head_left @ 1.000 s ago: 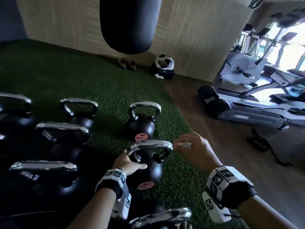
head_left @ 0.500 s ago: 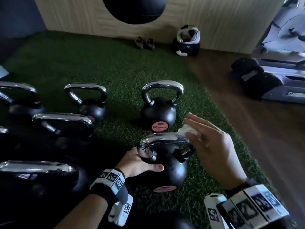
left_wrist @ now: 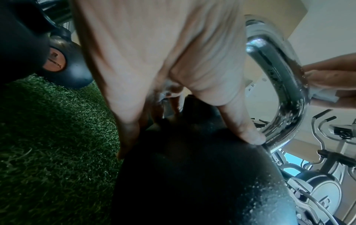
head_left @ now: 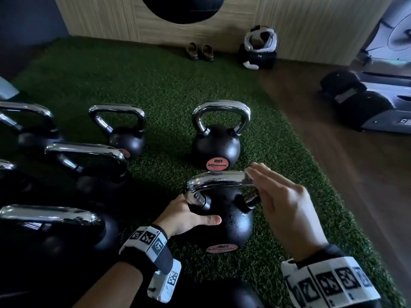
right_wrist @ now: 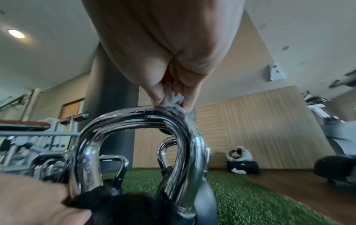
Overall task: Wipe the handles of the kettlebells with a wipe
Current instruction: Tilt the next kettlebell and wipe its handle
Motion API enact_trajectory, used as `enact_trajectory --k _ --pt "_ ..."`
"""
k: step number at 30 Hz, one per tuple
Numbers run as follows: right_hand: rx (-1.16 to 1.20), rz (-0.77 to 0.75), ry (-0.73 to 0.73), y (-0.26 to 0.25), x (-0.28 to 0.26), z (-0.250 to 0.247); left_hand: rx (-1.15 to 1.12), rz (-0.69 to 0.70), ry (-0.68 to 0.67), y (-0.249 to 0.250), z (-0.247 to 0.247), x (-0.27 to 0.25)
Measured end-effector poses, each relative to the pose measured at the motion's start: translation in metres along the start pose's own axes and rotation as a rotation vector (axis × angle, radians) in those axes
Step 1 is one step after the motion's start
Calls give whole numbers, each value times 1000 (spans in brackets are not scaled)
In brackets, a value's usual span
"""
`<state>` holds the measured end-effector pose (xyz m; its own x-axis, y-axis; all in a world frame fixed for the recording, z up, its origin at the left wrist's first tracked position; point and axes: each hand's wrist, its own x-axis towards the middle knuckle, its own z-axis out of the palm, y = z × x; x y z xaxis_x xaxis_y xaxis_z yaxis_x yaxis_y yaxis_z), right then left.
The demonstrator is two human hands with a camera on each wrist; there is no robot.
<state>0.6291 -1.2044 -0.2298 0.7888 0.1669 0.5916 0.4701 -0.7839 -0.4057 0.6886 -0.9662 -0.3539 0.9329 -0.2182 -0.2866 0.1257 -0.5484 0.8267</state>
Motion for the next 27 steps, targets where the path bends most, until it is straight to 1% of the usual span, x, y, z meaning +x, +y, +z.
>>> enact_trajectory --k 2,4,6,9,10,14,18,20,21,24,27 --pt "3 -25 -25 -5 -1 4 -1 1 -3 1 -1 1" --pt "57 4 -23 -5 -2 4 -1 6 -12 -1 -1 2" --pt "92 83 -9 -1 -6 -2 -4 4 -9 -3 0 3" --pt "115 240 -17 8 -12 -11 -6 0 -3 -2 1 2" --pt "119 268 -29 11 -14 -12 -12 7 -10 -1 0 1" --pt "159 294 -77 20 -21 -15 -17 35 -8 -1 2 0" --pt "423 498 -206 41 -30 -10 -45 14 8 2 -1 -7" --pt "562 558 -269 49 -32 -3 -77 14 -2 7 -2 -11" --pt "612 575 -276 50 -33 0 -83 21 -6 8 -3 -12" --pt "736 606 -208 51 -32 2 -86 26 -5 10 -3 -14" --pt "723 626 -231 56 -33 10 -90 22 -3 16 -5 -18"
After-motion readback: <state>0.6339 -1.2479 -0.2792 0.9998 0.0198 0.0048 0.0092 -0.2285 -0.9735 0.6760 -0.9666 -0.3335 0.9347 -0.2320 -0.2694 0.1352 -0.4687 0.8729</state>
